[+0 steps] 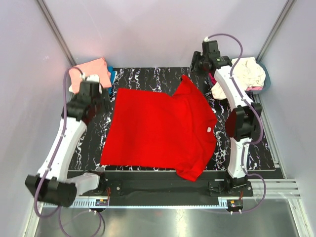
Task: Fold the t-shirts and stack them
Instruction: Flatten the tshirt out
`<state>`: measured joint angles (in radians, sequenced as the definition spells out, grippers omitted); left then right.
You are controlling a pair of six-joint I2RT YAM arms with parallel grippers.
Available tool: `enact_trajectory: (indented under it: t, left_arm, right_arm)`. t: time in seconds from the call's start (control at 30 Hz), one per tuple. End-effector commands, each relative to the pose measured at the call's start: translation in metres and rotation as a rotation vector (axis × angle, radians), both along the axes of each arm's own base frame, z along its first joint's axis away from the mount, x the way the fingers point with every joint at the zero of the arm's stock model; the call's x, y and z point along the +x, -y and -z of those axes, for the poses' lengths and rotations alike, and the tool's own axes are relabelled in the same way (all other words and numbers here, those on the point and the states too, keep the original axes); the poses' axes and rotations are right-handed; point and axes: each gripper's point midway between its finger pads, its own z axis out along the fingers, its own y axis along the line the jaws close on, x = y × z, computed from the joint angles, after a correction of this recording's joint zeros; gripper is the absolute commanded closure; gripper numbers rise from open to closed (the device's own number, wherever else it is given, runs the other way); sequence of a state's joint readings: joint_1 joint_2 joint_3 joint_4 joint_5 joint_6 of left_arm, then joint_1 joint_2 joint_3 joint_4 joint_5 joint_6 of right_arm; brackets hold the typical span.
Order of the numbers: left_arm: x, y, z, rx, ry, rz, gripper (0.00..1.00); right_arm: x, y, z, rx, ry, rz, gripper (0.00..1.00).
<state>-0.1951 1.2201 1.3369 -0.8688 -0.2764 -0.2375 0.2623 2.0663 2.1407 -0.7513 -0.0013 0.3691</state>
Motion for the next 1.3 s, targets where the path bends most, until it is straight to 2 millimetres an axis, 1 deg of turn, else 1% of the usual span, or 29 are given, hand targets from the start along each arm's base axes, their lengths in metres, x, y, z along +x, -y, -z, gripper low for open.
enact_trajectory:
  t: [0.0, 0.03, 0.07, 0.1, 0.13, 0.17, 0.2, 0.23, 0.27, 0.3, 0.33, 0.37, 0.43, 0.5, 0.6, 0.73, 0.9, 0.97, 1.0, 1.07, 1.1, 1.13, 1.27]
  left_arm:
    - [-0.026, 0.014, 0.043, -0.093, -0.063, 0.034, 0.28]
    - [-0.039, 0.012, 0.051, -0.107, -0.059, 0.028, 0.28]
    - [-0.044, 0.013, 0.053, -0.117, -0.049, 0.033, 0.28]
    - [-0.047, 0.014, 0.048, -0.129, 0.0, 0.04, 0.28]
    - [-0.053, 0.013, 0.058, -0.127, -0.01, 0.048, 0.28]
    - [-0.055, 0.013, 0.059, -0.125, 0.005, 0.053, 0.28]
    - [-0.055, 0.011, 0.058, -0.124, 0.037, 0.052, 0.26]
    - [-0.055, 0.01, 0.055, -0.121, 0.049, 0.047, 0.26]
    - [-0.054, 0.01, 0.052, -0.12, 0.055, 0.047, 0.26]
    - [-0.053, 0.009, 0.051, -0.118, 0.062, 0.042, 0.26]
    - [-0.052, 0.009, 0.053, -0.116, 0.059, 0.042, 0.26]
    - [-0.051, 0.008, 0.053, -0.112, 0.054, 0.038, 0.26]
    - [-0.051, 0.006, 0.06, -0.102, 0.016, 0.022, 0.27]
    - [-0.05, 0.006, 0.062, -0.098, 0.006, 0.019, 0.28]
    - [-0.051, 0.007, 0.06, -0.103, 0.017, 0.023, 0.28]
    - [-0.051, 0.007, 0.058, -0.106, 0.03, 0.026, 0.28]
    - [-0.051, 0.009, 0.061, -0.11, 0.018, 0.034, 0.28]
    - [-0.051, 0.009, 0.061, -0.11, 0.015, 0.035, 0.28]
    - [-0.051, 0.009, 0.061, -0.11, 0.016, 0.035, 0.28]
    - [-0.051, 0.01, 0.061, -0.114, 0.017, 0.039, 0.28]
    - [-0.051, 0.01, 0.061, -0.114, 0.018, 0.039, 0.28]
    - [-0.051, 0.01, 0.06, -0.114, 0.02, 0.039, 0.28]
    - [-0.051, 0.01, 0.06, -0.117, 0.021, 0.041, 0.28]
  right_arm:
    - [0.01, -0.015, 0.061, 0.127, -0.162, -0.018, 0.44]
    - [0.013, -0.016, 0.065, 0.137, -0.17, -0.01, 0.45]
    - [0.018, -0.015, 0.067, 0.14, -0.169, -0.001, 0.45]
    - [0.022, -0.013, 0.081, 0.134, -0.191, 0.012, 0.46]
    - [0.025, -0.011, 0.086, 0.143, -0.198, 0.024, 0.46]
    - [0.029, -0.011, 0.087, 0.152, -0.198, 0.023, 0.47]
    - [0.032, -0.011, 0.099, 0.159, -0.217, 0.025, 0.47]
    - [0.034, -0.01, 0.104, 0.171, -0.226, 0.029, 0.47]
    - [0.039, -0.011, 0.104, 0.176, -0.221, 0.031, 0.48]
    - [0.041, -0.011, 0.117, 0.174, -0.242, 0.033, 0.49]
    - [0.041, -0.012, 0.122, 0.176, -0.256, 0.031, 0.49]
    - [0.044, -0.012, 0.123, 0.175, -0.252, 0.035, 0.5]
    - [0.046, -0.012, 0.135, 0.173, -0.269, 0.046, 0.5]
    - [0.046, -0.009, 0.145, 0.162, -0.283, 0.062, 0.5]
    - [0.047, -0.006, 0.156, 0.143, -0.29, 0.077, 0.5]
    - [0.049, 0.001, 0.164, 0.114, -0.295, 0.092, 0.5]
    - [0.054, 0.009, 0.176, 0.1, -0.3, 0.104, 0.49]
    - [0.056, 0.01, 0.177, 0.096, -0.297, 0.106, 0.49]
    - [0.056, 0.011, 0.182, 0.093, -0.304, 0.109, 0.49]
    - [0.06, 0.011, 0.182, 0.097, -0.297, 0.106, 0.49]
    - [0.06, 0.012, 0.187, 0.095, -0.304, 0.106, 0.49]
    - [0.062, 0.01, 0.185, 0.096, -0.298, 0.102, 0.49]
    - [0.063, 0.009, 0.196, 0.099, -0.313, 0.103, 0.49]
